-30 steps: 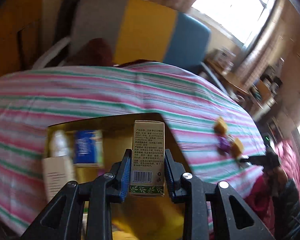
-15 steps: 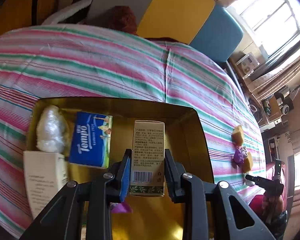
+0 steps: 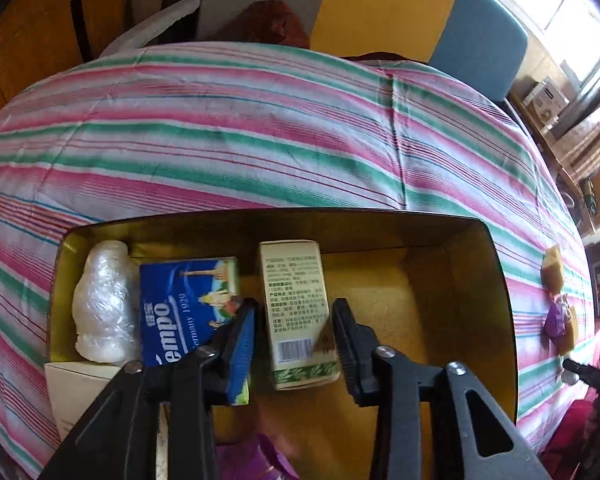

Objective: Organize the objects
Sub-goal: 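Lower the green box into the tray and open the left gripper, then carry the clear plastic bag over the gold tray with the right gripper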

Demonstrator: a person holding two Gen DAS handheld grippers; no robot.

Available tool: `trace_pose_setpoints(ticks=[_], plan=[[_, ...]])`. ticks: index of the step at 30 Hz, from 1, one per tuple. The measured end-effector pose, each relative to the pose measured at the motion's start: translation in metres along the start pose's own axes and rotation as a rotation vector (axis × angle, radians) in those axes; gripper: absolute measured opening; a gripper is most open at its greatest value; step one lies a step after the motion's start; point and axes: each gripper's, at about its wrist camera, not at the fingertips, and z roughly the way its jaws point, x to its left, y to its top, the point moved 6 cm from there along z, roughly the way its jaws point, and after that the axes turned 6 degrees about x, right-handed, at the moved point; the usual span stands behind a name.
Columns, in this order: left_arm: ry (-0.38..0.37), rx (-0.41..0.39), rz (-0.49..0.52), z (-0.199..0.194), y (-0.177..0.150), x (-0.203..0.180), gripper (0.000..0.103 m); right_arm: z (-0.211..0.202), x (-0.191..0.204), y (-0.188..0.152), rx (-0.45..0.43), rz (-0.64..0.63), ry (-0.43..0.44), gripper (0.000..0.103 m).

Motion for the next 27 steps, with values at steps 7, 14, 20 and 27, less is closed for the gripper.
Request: trace_pose_setpoints(ticks=[7,14,20,27], plan=[[0.028,-0.119,0.075,-0.049,-0.012,-0.005,0.041,-0.003,-0.016,0.001,0.009,0.001,-0.004,0.037],[0.036,-0.311,0.113,-0.12,-0.05,-0.005,0.041,-0.005,-0.03,0.002,0.029,-0.02,-0.019,0.037],[0.076,-0.392,0.127,-0.149,-0.081,-0.002,0.041,-0.01,-0.046,0.004,0.033,-0.022,-0.021,0.037],[0.088,-0.389,0.109,-0.151,-0.11,0.01,0.041,-0.018,-0.066,0.008,0.034,-0.023,-0.028,0.037]])
